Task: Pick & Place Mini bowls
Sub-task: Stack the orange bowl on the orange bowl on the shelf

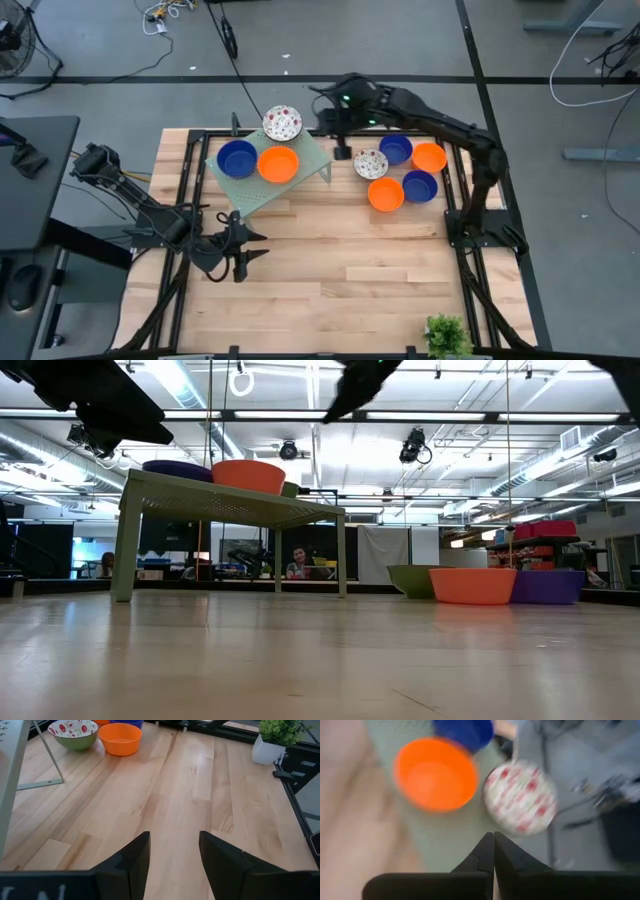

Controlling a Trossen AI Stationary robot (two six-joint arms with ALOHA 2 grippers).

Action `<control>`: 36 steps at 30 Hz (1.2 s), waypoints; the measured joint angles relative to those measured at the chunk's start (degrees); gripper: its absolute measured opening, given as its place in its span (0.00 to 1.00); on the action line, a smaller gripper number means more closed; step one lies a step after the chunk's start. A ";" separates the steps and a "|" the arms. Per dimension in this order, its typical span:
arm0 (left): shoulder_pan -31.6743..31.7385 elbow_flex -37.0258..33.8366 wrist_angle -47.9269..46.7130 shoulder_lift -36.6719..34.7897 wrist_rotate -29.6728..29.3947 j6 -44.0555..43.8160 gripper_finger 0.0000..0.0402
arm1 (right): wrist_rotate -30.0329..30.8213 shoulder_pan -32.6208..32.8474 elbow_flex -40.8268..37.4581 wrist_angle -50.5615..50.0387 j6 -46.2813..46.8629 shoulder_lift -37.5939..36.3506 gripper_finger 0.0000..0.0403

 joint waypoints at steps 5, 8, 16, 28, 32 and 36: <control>-0.29 -0.02 0.31 0.00 0.00 0.02 0.43 | 0.02 0.89 -8.69 -9.48 8.41 -7.25 0.01; -0.27 -0.04 0.29 0.01 0.00 0.04 0.43 | 0.29 2.04 -20.74 -7.41 12.77 -13.57 0.01; -0.25 -0.04 0.27 0.01 -0.02 0.35 0.43 | 7.58 4.87 -52.51 2.09 28.71 -28.97 0.04; -0.23 -0.04 0.36 0.01 -1.39 0.43 0.43 | 5.37 7.26 -74.46 21.94 29.84 -30.07 0.41; -0.05 -0.04 0.39 0.01 -1.73 0.46 0.43 | 5.36 10.34 -75.75 24.75 27.79 -29.78 0.44; -0.08 -0.04 0.46 0.01 -2.16 0.43 0.43 | 5.90 12.57 -76.70 27.50 27.77 -29.78 0.41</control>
